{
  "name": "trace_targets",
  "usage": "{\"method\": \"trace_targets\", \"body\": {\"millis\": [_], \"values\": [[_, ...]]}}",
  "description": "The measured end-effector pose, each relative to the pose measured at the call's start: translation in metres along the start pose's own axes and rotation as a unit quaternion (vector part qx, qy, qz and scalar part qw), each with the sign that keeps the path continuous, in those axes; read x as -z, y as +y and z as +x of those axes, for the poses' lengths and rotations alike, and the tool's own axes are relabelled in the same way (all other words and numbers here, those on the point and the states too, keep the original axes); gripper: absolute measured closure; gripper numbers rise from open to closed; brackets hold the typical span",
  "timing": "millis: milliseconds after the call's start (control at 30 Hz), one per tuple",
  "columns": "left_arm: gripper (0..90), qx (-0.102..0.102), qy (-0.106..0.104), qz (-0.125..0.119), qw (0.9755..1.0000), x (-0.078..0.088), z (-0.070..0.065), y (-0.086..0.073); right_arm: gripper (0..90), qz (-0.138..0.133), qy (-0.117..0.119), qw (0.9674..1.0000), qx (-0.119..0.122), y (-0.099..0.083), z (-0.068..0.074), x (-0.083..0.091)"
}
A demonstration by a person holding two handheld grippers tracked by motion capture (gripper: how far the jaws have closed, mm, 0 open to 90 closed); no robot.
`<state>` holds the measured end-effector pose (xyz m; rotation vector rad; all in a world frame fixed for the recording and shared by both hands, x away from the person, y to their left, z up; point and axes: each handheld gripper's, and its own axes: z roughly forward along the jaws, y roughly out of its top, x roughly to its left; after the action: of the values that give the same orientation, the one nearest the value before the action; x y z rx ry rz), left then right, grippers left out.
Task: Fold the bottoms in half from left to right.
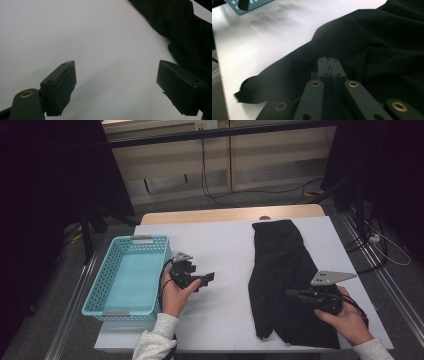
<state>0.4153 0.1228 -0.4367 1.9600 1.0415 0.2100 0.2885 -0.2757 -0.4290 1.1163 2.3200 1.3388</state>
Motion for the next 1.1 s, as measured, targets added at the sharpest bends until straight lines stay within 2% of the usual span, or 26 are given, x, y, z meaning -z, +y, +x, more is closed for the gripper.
{"method": "trace_targets", "body": {"millis": [200, 333, 467, 500, 600, 633, 700, 733, 800, 833, 867, 900, 933, 967, 1000, 1033, 1067, 1100], "values": [[15.7, 0.002, -0.001, 0.003, 1.0, -0.004, -0.002, 0.001, 89.1, -0.002, -0.01, 0.9999, -0.004, -0.011, -0.003, 0.019], [15.7, 0.001, -0.004, 0.007, 1.0, -0.007, -0.003, 0.002, 89.1, -0.01, -0.032, 0.9994, -0.008, -0.019, -0.005, 0.037], [15.5, -0.003, -0.01, 0.008, 0.9999, -0.01, -0.006, 0.003, 88.3, -0.002, -0.041, 0.999, -0.015, -0.033, -0.004, 0.056], [15.5, -0.004, -0.01, 0.007, 0.9999, -0.01, -0.006, 0.004, 83.1, 0.0, -0.041, 0.999, -0.021, -0.037, -0.002, 0.061], [15.5, -0.003, -0.008, 0.007, 0.9999, -0.01, -0.006, 0.003, 64.7, -0.009, -0.07, 0.9967, -0.039, -0.037, -0.002, 0.066], [15.5, -0.006, -0.006, 0.011, 0.9999, -0.01, -0.005, 0.003, 63.1, -0.009, -0.085, 0.9956, -0.038, -0.034, -0.003, 0.065], [15.4, -0.006, -0.004, 0.011, 0.9999, -0.01, -0.005, 0.002, 59.2, -0.01, -0.096, 0.9949, -0.029, -0.026, -0.007, 0.06], [15.3, -0.005, -0.004, 0.013, 0.9999, -0.009, -0.004, 0.002, 57.3, -0.008, -0.115, 0.9926, -0.036, -0.021, -0.012, 0.053], [15.4, -0.005, -0.005, 0.014, 0.9999, -0.009, -0.004, 0.002, 54.9, -0.005, -0.122, 0.9917, -0.04, -0.013, -0.02, 0.04], [15.3, -0.003, -0.004, 0.012, 0.9999, -0.009, -0.004, 0.002, 51.8, 0.001, -0.138, 0.9895, -0.042, -0.009, -0.025, 0.033], [15.3, -0.002, -0.004, 0.012, 0.9999, -0.01, -0.004, 0.002, 53.2, 0.009, -0.152, 0.9878, -0.034, -0.007, -0.028, 0.027], [15.3, -0.002, -0.005, 0.012, 0.9999, -0.01, -0.003, 0.002, 54.8, 0.016, -0.156, 0.9871, -0.035, -0.004, -0.034, 0.019], [15.3, -0.003, -0.005, 0.012, 0.9999, -0.01, -0.003, 0.002, 52.5, 0.023, -0.166, 0.985, -0.041, -0.003, -0.038, 0.014], [15.3, -0.004, -0.003, 0.013, 0.9999, -0.01, -0.003, 0.002, 53.4, 0.029, -0.182, 0.9816, -0.048, -0.001, -0.043, 0.008], [15.3, -0.005, -0.003, 0.013, 0.9999, -0.009, -0.003, 0.002, 57.7, 0.034, -0.182, 0.9812, -0.055, -0.001, -0.048, 0.003], [15.3, -0.005, -0.003, 0.013, 0.9999, -0.009, -0.003, 0.002, 56.2, 0.039, -0.187, 0.9795, -0.063, 0.0, -0.052, -0.002], [15.3, -0.003, -0.002, 0.013, 0.9999, -0.009, -0.002, 0.002, 59.5, 0.044, -0.198, 0.9768, -0.068, 0.0, -0.054, -0.006], [15.3, -0.003, -0.001, 0.012, 0.9999, -0.009, -0.002, 0.002, 65.8, 0.056, -0.194, 0.9768, -0.071, 0.0, -0.056, -0.01]]}}
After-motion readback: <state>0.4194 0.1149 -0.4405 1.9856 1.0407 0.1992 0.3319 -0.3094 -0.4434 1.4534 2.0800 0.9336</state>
